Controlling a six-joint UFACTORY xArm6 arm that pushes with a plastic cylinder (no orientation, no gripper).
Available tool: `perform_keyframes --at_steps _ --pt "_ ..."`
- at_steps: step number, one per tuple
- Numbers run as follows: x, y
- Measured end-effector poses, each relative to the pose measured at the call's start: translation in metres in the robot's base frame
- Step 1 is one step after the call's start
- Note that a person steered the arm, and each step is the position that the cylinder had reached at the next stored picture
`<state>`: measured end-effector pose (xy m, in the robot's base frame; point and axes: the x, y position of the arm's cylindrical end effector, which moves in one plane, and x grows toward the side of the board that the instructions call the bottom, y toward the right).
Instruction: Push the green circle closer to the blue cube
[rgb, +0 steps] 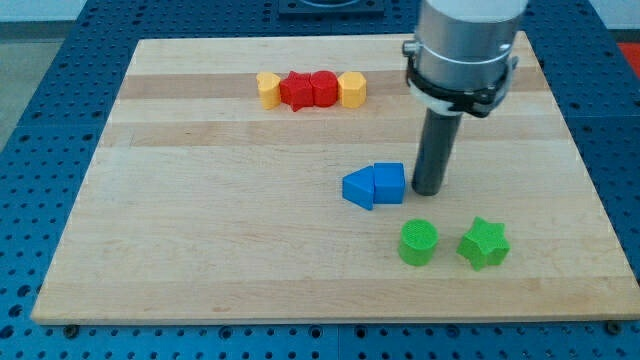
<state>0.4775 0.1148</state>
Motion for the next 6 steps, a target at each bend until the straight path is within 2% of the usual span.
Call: perform_keyframes --at_steps 3,6 --pt "0.016 0.132" --pt "0.114 0.12"
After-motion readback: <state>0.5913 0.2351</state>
